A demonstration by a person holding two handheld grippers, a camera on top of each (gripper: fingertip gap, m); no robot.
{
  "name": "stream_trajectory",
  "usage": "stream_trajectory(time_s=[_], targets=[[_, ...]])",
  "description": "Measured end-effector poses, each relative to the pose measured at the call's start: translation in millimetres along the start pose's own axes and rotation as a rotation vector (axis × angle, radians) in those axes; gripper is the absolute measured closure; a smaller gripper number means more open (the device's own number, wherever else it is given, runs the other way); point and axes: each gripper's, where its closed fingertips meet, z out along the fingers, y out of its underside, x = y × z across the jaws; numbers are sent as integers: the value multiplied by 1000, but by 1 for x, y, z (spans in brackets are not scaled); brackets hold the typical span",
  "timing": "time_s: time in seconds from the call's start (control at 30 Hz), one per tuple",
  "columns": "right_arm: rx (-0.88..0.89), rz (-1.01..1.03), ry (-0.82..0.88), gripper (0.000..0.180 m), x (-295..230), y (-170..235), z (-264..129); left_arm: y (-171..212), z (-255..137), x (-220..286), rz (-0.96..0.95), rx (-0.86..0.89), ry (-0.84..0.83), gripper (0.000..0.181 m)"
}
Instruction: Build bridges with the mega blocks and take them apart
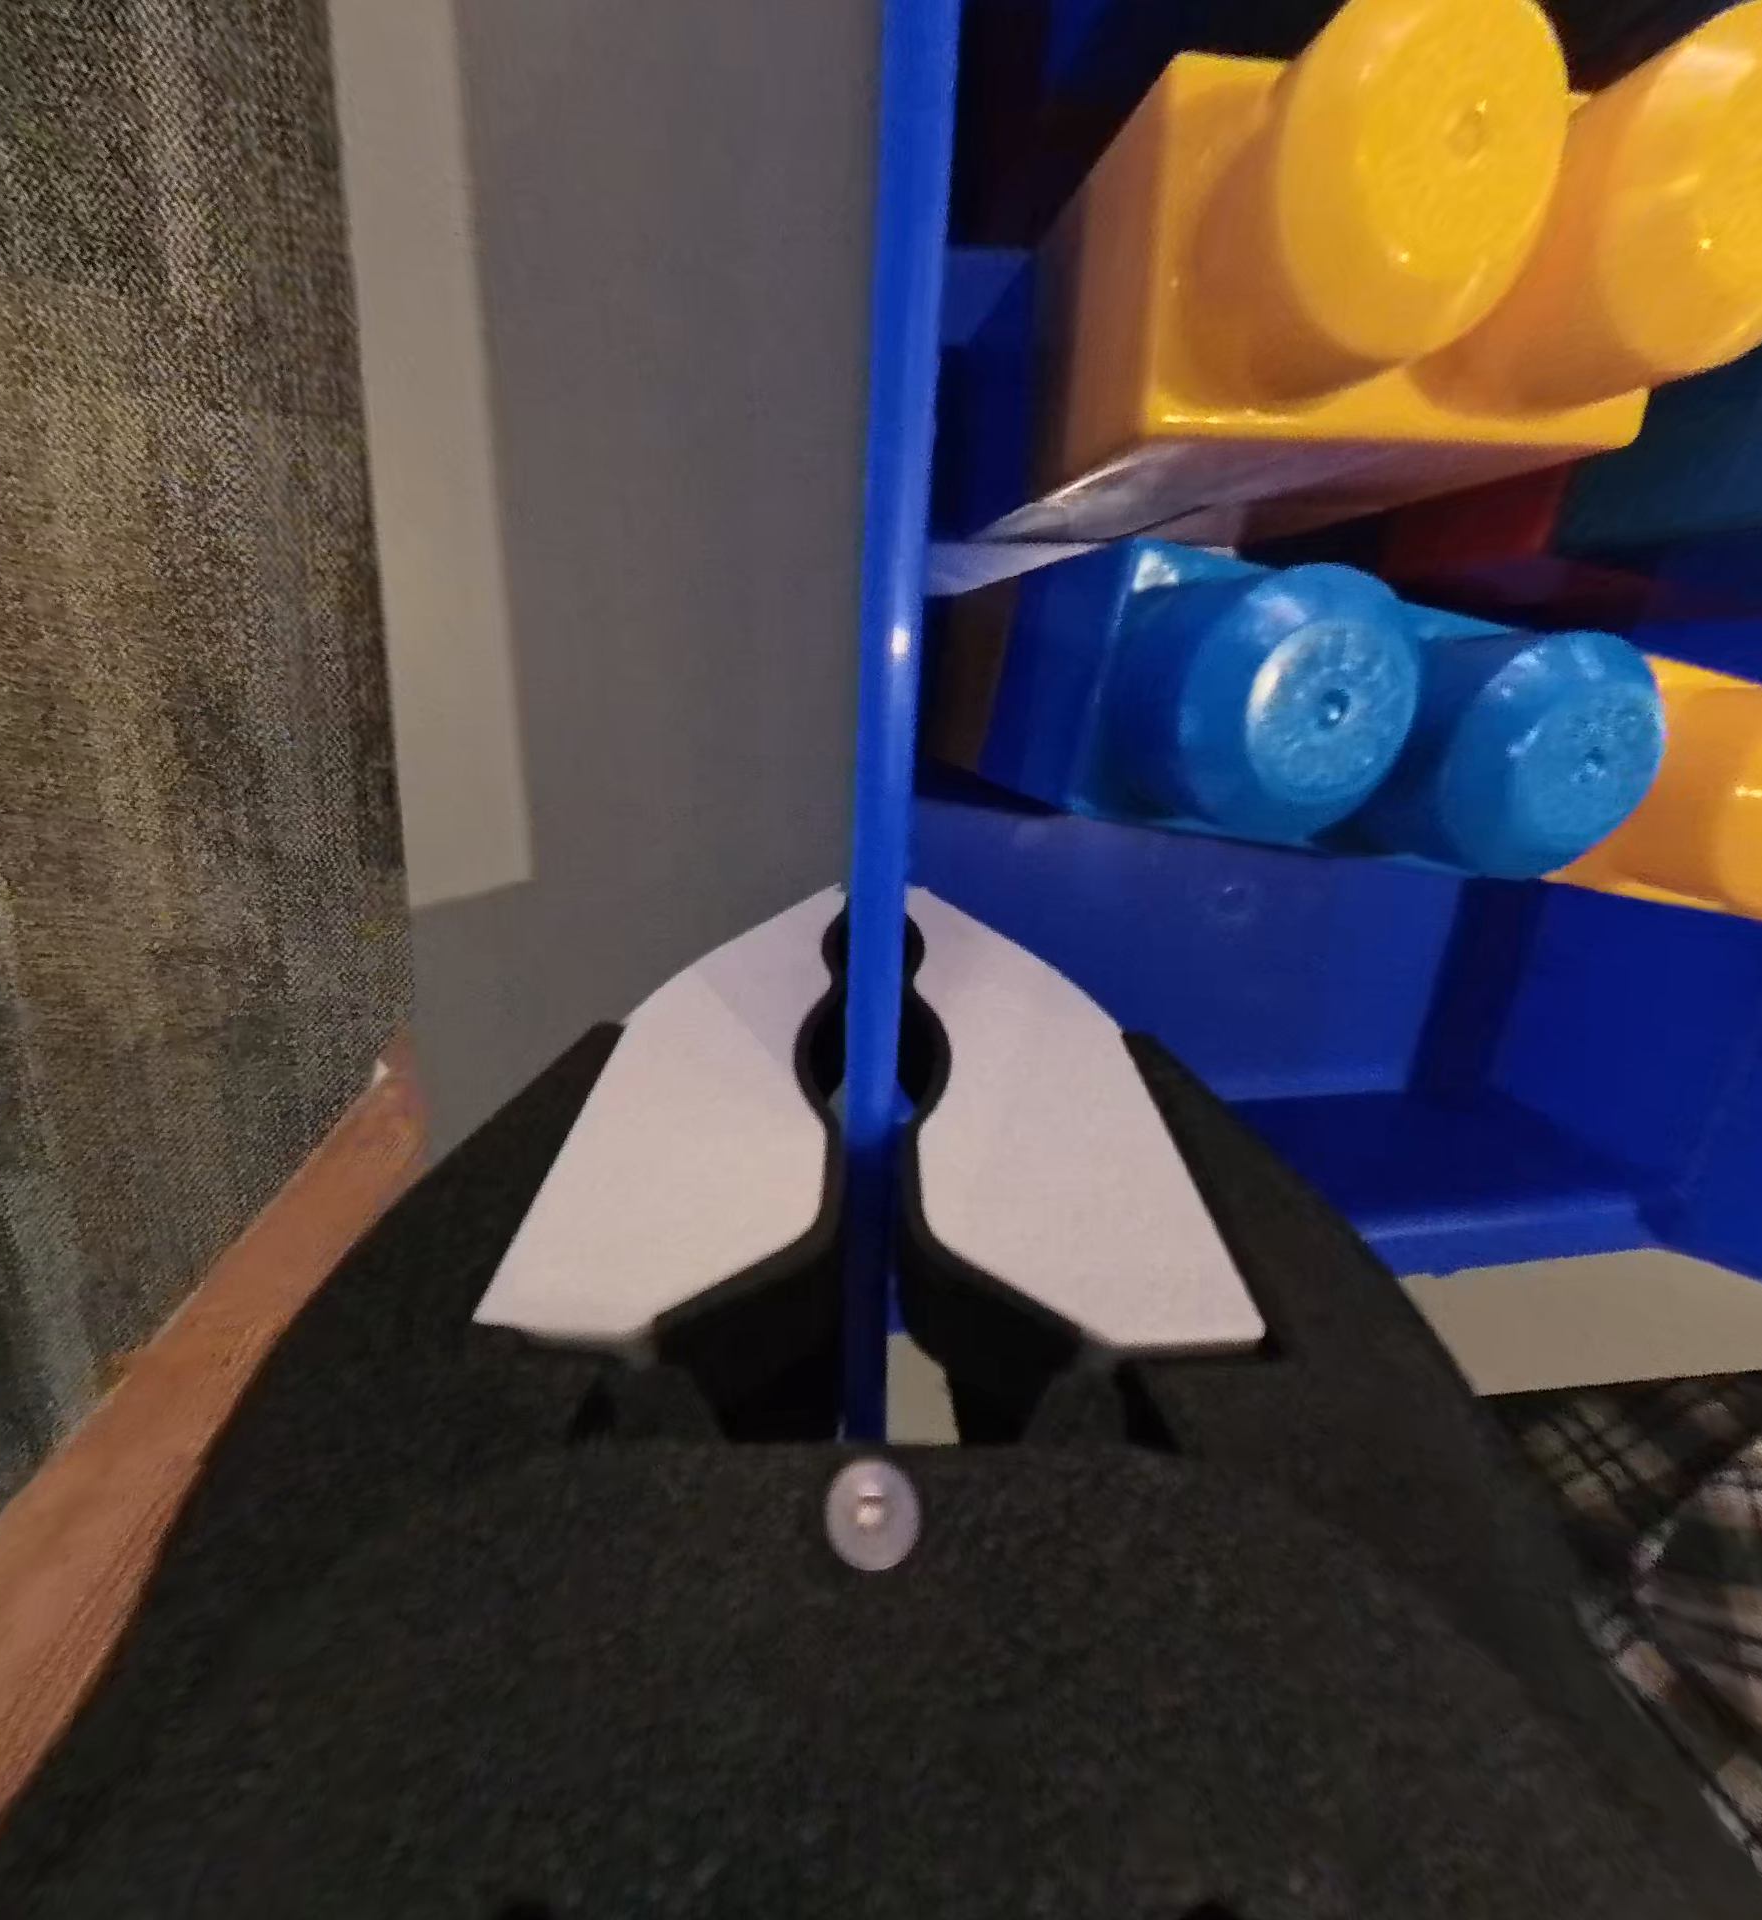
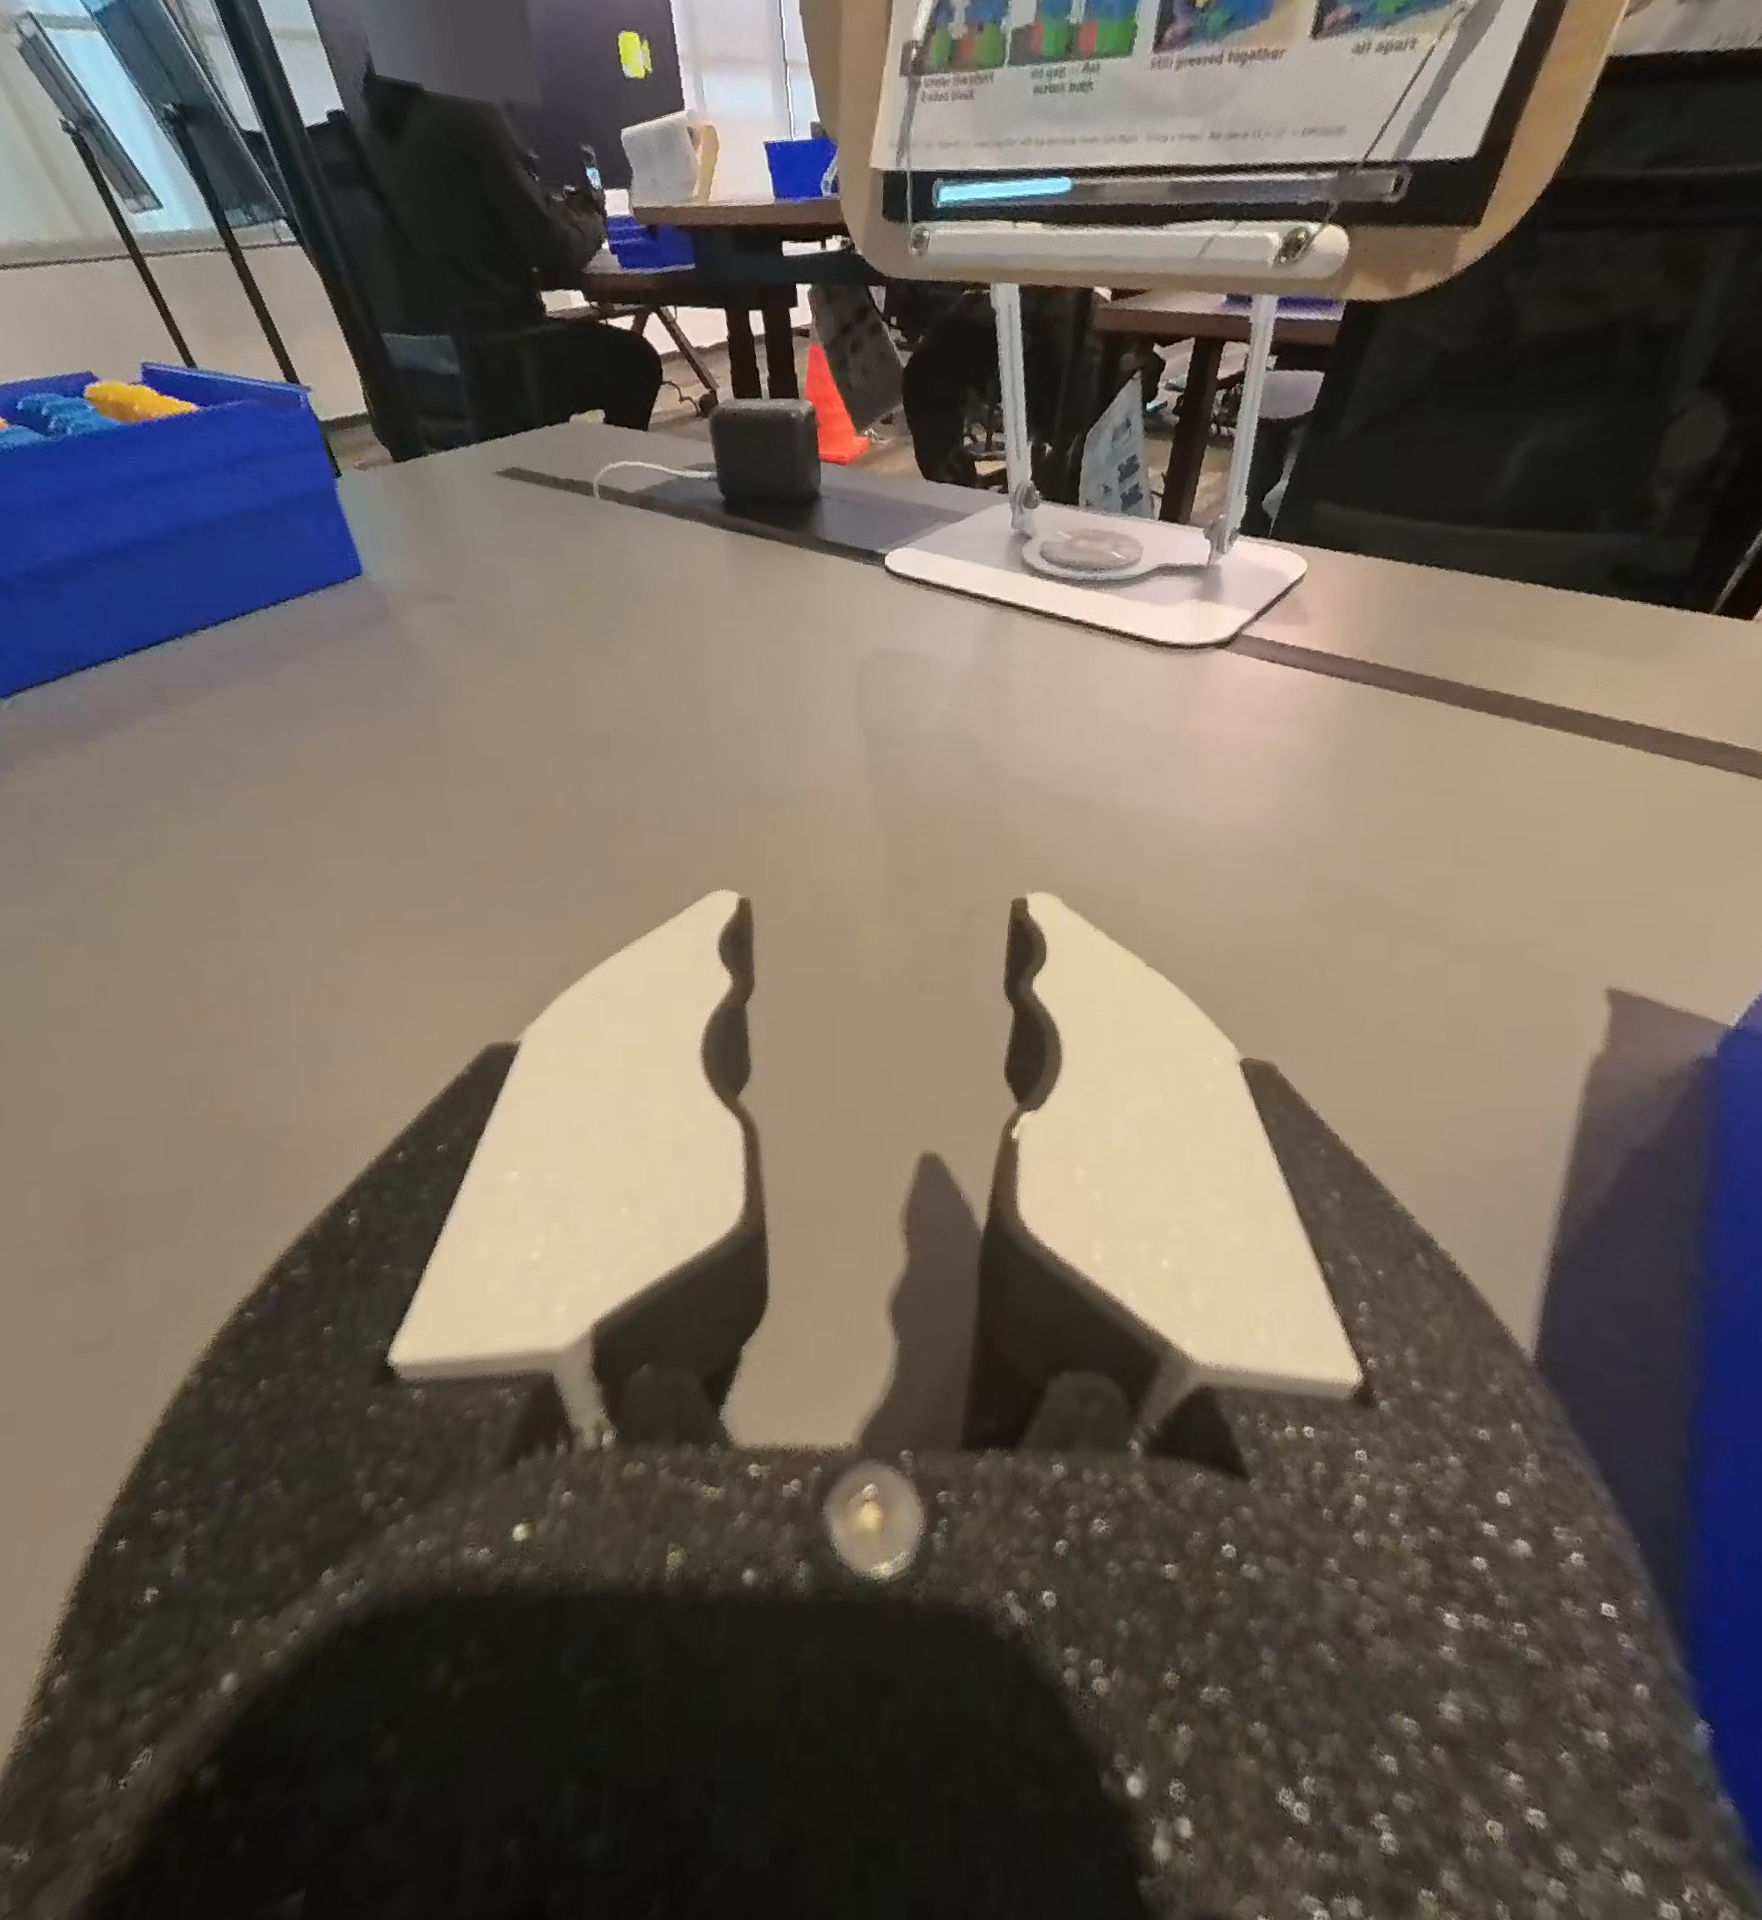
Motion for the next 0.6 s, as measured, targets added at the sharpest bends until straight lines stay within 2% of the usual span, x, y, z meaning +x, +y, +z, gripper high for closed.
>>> stream_trajectory(time_s=[0.27, 0.6], targets=[[-16, -14, 21, 135, 4, 3, 4, -6, -3, -21, 15, -7, 17, 175], [-33, -11, 16, 135, 4, 6, 5, -8, -3, -25, -19, 4, 13, 175]])
